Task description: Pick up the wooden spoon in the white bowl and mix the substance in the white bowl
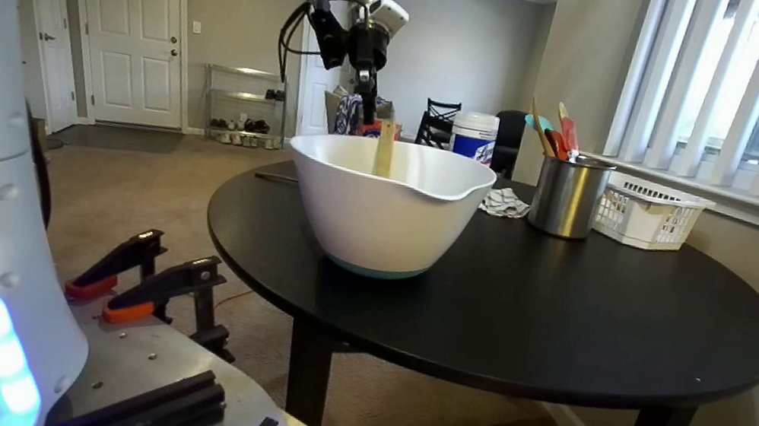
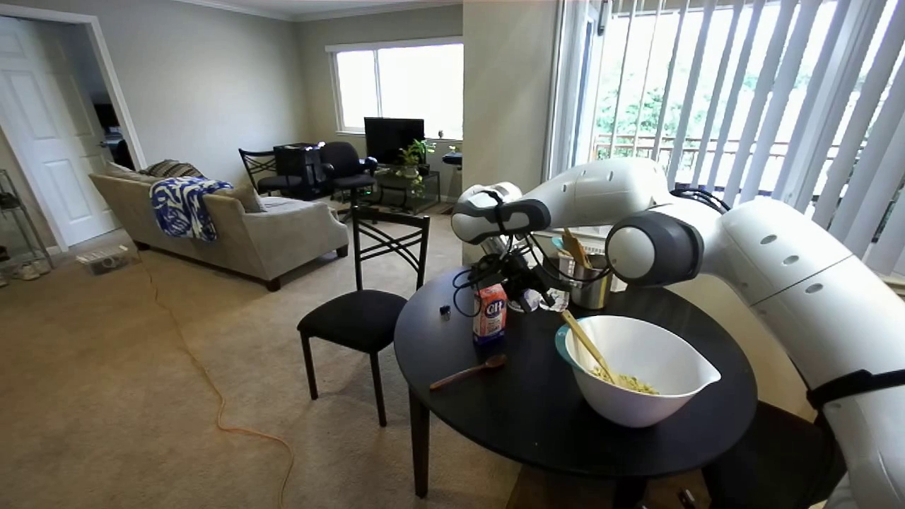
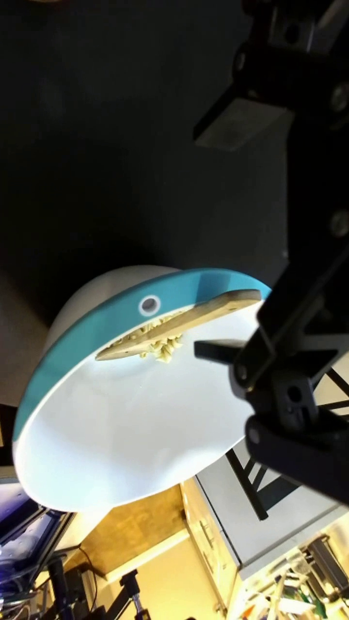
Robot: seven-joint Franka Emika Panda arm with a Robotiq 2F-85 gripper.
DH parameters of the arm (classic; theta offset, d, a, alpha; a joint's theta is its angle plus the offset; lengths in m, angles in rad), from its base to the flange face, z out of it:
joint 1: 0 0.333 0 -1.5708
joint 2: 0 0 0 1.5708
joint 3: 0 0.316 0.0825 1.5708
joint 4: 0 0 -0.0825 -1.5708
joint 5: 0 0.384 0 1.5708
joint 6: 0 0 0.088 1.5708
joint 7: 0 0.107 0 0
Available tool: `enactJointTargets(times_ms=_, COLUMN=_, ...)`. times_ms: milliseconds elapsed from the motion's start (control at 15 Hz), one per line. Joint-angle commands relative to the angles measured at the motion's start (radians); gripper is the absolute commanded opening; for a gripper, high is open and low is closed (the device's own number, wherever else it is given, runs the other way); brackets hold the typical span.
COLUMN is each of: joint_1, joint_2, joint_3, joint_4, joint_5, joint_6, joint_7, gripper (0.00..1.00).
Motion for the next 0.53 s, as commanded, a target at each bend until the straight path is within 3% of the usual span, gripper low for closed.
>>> enactJointTargets(times_ms=0, joint_1=-0.033, joint_2=-0.059, joint_3=0.006, joint_4=-0.078, joint_5=0.001, joint_6=0.024, joint_7=-0.04, gripper=1.0)
enactJointTargets(times_ms=467, joint_1=-0.14, joint_2=-0.157, joint_3=0.007, joint_4=-0.273, joint_5=-0.024, joint_6=0.157, joint_7=-0.162, gripper=1.0)
